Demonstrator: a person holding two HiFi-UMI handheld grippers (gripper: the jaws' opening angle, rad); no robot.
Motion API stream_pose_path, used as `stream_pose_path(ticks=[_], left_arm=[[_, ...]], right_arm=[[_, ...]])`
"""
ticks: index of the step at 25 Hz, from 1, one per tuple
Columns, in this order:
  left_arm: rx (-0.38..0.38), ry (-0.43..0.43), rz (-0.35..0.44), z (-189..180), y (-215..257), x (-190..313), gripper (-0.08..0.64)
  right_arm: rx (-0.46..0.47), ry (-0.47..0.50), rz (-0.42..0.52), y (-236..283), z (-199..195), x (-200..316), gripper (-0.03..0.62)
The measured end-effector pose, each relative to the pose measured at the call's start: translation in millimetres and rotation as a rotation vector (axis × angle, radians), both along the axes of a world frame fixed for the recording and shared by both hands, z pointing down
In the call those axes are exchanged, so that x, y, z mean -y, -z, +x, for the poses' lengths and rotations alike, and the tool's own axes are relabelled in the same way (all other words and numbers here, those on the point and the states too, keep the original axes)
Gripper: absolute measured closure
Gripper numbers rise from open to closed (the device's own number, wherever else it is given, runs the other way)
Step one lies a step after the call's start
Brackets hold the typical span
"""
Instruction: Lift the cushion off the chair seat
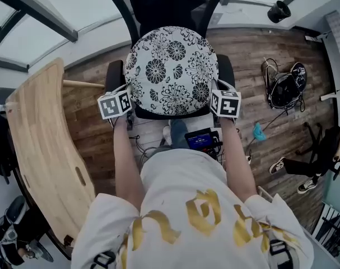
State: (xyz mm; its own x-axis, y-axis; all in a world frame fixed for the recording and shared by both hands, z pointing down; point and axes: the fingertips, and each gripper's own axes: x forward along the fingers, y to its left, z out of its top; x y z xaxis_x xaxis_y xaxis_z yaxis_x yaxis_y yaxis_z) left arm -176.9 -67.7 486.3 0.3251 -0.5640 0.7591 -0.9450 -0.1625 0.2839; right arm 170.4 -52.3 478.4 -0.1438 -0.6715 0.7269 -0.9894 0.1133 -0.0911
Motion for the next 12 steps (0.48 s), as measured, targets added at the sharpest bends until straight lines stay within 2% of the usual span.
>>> stream_pose_path(ticks=[7, 12], left_arm=[[0.000, 0.010, 0.046, -9, 19, 0, 0.538], [0.006, 0.012, 0.042, -10, 18, -3, 0.538]], right_arm=[[0.061, -0.020, 0.050, 13, -6, 2, 0.574], [0.048, -0.013, 0.047, 14, -7, 1, 0.575]])
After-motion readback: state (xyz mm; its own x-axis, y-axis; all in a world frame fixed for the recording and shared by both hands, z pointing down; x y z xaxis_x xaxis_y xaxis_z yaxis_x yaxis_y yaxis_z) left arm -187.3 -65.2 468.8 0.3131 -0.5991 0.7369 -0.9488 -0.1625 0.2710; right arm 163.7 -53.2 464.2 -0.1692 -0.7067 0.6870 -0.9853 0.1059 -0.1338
